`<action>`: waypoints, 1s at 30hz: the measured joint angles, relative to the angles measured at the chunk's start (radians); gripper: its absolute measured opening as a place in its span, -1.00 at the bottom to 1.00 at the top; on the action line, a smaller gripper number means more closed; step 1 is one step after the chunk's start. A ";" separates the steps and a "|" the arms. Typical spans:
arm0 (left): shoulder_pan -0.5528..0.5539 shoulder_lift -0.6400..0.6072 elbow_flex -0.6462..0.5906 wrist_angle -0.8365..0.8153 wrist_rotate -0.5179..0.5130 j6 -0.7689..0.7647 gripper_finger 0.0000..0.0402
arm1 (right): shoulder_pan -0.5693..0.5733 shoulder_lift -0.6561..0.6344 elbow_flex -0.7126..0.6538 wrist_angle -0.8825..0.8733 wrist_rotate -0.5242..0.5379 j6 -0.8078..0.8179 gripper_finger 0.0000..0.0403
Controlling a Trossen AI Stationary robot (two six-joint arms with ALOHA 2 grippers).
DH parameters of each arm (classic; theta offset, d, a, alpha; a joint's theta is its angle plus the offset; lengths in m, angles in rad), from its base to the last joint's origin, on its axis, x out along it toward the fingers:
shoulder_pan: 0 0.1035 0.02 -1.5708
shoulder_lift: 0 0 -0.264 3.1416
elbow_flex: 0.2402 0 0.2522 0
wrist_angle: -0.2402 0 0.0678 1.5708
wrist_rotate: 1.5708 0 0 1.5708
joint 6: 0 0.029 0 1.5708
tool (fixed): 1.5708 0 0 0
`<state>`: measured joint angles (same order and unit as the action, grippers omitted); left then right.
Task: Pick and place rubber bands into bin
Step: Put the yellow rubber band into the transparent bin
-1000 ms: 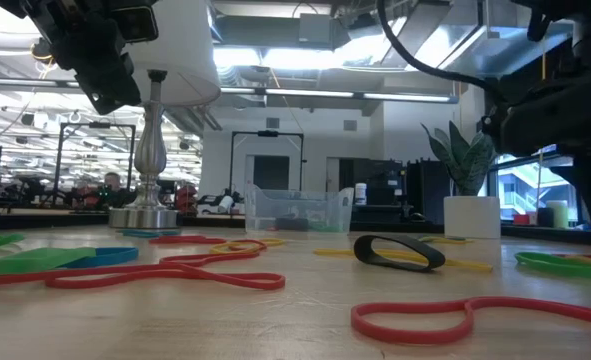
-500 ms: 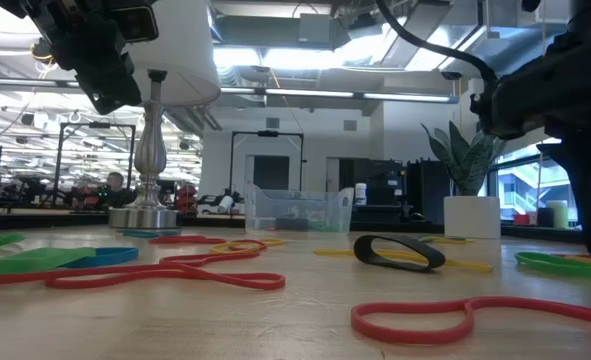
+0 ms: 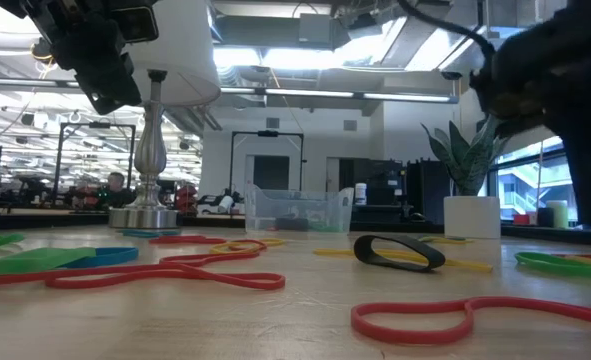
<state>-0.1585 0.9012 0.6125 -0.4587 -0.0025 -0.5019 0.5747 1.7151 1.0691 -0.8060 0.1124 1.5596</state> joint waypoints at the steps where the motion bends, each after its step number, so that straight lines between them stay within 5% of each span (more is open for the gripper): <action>1: 0.000 0.000 0.000 0.000 -0.003 0.000 -0.99 | 0.000 -0.006 0.000 -0.008 0.000 -0.003 -0.87; 14: 0.000 0.000 0.000 0.017 -0.005 0.041 -0.99 | 0.000 -0.007 -0.041 0.010 -0.115 -0.320 -0.73; 23: 0.000 0.000 0.000 0.028 -0.005 0.014 -0.99 | 0.000 -0.004 -0.055 0.047 -0.055 -0.595 -0.26; 30: 0.000 0.000 0.000 0.045 -0.005 -0.062 -0.99 | -0.002 -0.008 -0.178 0.141 -0.030 -0.620 -0.27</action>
<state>-0.1585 0.9012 0.6125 -0.4141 -0.0078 -0.5636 0.5732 1.7069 0.8914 -0.6646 0.0820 0.9401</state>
